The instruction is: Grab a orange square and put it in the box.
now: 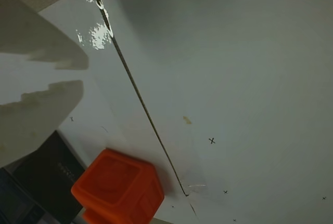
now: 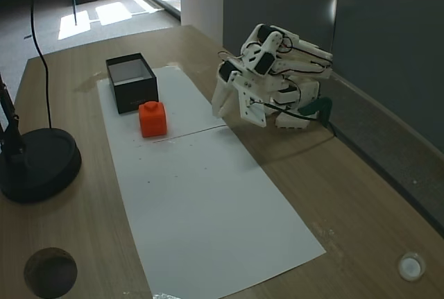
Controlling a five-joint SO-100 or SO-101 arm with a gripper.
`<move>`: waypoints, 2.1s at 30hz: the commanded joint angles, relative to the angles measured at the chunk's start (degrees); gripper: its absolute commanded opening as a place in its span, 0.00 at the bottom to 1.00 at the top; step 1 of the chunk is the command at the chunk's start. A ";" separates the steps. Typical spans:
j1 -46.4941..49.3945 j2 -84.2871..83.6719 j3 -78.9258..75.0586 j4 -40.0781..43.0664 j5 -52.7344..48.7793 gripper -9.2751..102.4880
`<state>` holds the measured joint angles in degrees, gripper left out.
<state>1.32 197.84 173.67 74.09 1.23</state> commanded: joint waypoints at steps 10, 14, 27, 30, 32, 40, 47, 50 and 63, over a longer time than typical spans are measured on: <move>-3.25 1.32 -0.70 -4.22 -0.70 0.10; -3.16 1.41 -0.70 -5.36 -0.44 0.10; 8.61 -1.76 -19.60 -14.59 -0.88 0.25; 9.32 -9.93 -23.03 -14.59 -2.81 0.27; 9.32 -17.84 -26.28 -14.50 -2.81 0.30; 7.65 -55.99 -53.53 -3.60 -4.57 0.33; 6.68 -84.90 -76.64 5.80 -8.00 0.33; 6.77 -96.06 -84.29 8.44 -7.91 0.34; 12.39 -111.18 -88.95 7.38 -8.53 0.34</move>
<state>13.54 86.04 87.89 82.18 -7.21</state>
